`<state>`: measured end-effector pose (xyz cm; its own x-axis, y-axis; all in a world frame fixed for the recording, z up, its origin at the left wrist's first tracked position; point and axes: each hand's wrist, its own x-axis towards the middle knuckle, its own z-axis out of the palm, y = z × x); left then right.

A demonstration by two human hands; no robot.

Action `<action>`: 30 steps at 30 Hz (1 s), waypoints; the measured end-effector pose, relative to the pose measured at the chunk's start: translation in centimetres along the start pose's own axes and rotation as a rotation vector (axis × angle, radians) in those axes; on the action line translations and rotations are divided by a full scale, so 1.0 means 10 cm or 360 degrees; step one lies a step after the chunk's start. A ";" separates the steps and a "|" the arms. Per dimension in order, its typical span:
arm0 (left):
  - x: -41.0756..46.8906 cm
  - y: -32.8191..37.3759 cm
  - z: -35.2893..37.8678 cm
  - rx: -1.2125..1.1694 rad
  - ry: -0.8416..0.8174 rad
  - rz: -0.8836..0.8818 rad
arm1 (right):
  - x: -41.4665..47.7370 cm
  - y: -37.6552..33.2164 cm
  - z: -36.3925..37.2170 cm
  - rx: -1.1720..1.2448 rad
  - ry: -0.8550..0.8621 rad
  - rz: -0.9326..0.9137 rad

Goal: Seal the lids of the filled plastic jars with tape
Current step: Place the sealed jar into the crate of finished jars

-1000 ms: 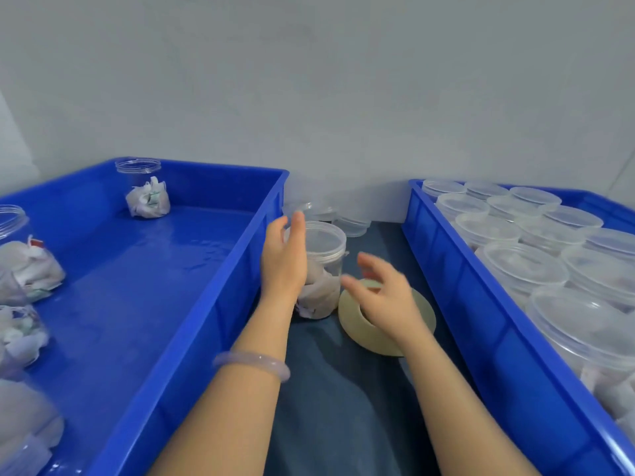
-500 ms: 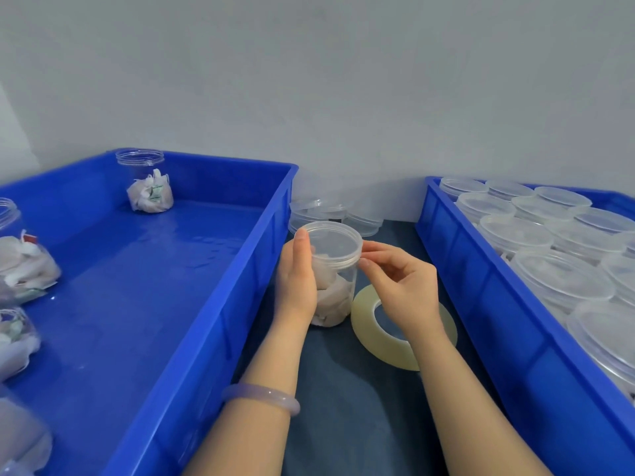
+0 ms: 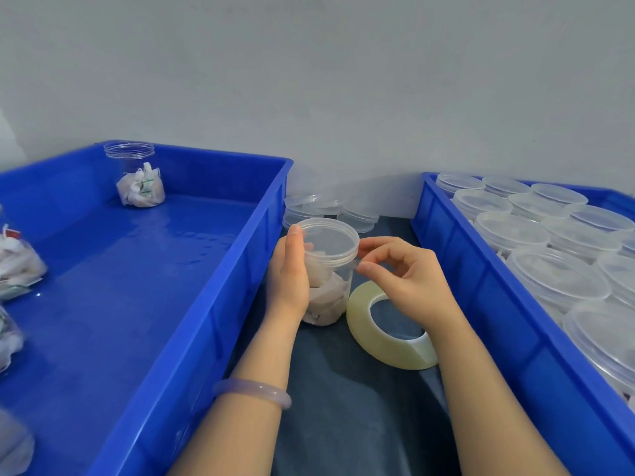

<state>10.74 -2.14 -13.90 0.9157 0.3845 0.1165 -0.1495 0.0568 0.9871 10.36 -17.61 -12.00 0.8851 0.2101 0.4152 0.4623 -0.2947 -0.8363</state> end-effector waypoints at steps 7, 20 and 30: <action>-0.01 0.03 -0.05 0.0008 -0.0082 -0.0012 | 0.06 0.10 0.11 0.0276 0.0197 0.0192; 0.04 0.12 -0.10 -0.0090 -0.0296 0.0163 | 0.07 0.08 0.14 0.1029 -0.0134 0.0430; 0.00 0.19 -0.01 -0.0104 -0.0201 0.0419 | 0.20 -0.19 0.62 0.0559 0.0670 0.0278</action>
<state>10.43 -1.96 -12.08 0.8810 0.2762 0.3841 -0.4076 0.0310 0.9126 10.90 -10.84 -11.82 0.9251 -0.2241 0.3065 0.3252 0.0509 -0.9443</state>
